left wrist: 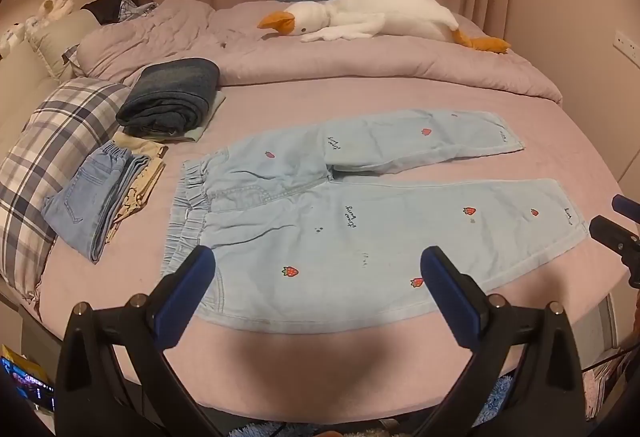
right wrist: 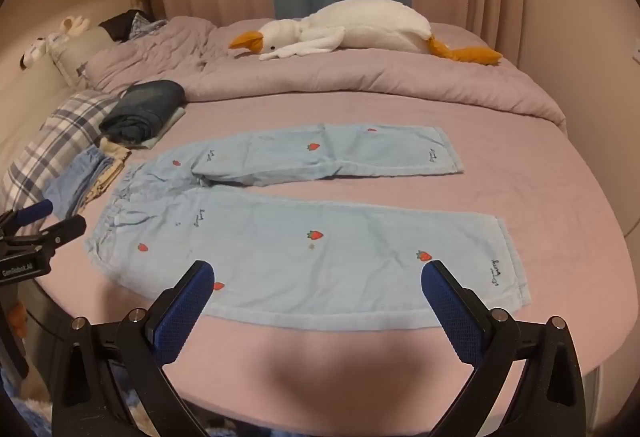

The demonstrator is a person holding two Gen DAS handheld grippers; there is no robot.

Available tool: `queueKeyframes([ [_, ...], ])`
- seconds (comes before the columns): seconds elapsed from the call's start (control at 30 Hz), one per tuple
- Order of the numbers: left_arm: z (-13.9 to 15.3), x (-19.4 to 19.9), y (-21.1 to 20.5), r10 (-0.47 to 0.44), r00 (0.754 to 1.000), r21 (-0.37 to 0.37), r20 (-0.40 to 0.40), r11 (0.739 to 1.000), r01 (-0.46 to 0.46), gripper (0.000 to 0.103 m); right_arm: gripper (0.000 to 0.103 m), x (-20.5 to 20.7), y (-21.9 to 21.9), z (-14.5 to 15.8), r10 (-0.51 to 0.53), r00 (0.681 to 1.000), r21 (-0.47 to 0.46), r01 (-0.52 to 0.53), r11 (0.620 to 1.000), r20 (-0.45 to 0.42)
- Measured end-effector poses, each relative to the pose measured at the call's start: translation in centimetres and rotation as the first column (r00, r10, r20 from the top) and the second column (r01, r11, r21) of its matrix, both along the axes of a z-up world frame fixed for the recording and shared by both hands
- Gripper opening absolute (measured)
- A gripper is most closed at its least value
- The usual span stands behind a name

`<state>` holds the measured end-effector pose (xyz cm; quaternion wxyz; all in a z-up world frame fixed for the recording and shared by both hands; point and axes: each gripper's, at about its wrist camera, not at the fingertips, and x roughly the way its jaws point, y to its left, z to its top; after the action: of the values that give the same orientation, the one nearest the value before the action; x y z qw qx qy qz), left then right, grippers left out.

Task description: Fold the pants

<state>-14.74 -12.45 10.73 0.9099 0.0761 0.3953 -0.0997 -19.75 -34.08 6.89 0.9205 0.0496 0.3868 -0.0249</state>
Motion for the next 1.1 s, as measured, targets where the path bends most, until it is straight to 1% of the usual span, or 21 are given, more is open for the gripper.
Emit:
queueKeyframes([
  [0.17,-0.9,0.7,2.2,-0.021,1.0,0.0,-0.009,1.0,0.021,0.103,0.103,0.0,-0.3,0.1,-0.002,1.0,0.003,0.002,1.0,-0.001],
  [0.3,-1.4,0.8,2.6,-0.026,1.0,-0.002,-0.009,1.0,0.026,0.103,0.103,-0.3,-0.3,0.0,-0.005,1.0,0.003,0.005,1.0,-0.002],
  [0.37,-1.6,0.8,2.8,-0.028,1.0,-0.001,-0.01,1.0,0.028,0.103,0.103,-0.2,-1.3,0.3,-0.011,1.0,0.006,0.011,1.0,-0.002],
  [0.5,-2.1,1.0,3.1,-0.032,0.999,0.0,-0.011,0.999,0.032,0.103,0.103,-0.1,-1.5,0.8,-0.018,1.0,0.011,0.018,1.0,-0.004],
  [0.53,-2.2,0.9,3.2,-0.033,0.999,-0.002,-0.009,0.999,0.033,0.103,0.103,-0.5,-0.8,0.2,-0.022,1.0,0.0,0.022,1.0,-0.008],
  [0.57,-2.2,0.8,3.3,-0.035,0.999,-0.003,-0.009,0.999,0.035,0.103,0.103,-0.6,-0.7,0.1,-0.024,1.0,-0.01,0.024,1.0,0.016],
  [0.87,-2.9,1.0,3.8,-0.052,0.999,-0.002,-0.009,0.999,0.052,0.103,0.103,-0.7,-0.9,0.1,-0.026,0.999,-0.005,0.026,1.0,0.028],
  [0.97,-3.0,1.0,3.9,-0.058,0.998,-0.003,-0.007,0.998,0.058,0.103,0.103,-0.8,-0.9,0.1,-0.03,0.999,-0.011,0.03,0.999,0.037],
  [1.0,-3.1,1.0,3.9,-0.06,0.998,-0.003,-0.007,0.998,0.06,0.103,0.103,-0.9,-0.8,0.1,-0.031,0.998,-0.019,0.032,0.999,0.058],
  [1.1,-3.2,1.1,3.9,-0.063,0.998,-0.002,-0.01,0.998,0.063,0.103,0.103,-0.9,-0.9,0.1,-0.034,0.997,-0.028,0.036,0.999,0.062],
])
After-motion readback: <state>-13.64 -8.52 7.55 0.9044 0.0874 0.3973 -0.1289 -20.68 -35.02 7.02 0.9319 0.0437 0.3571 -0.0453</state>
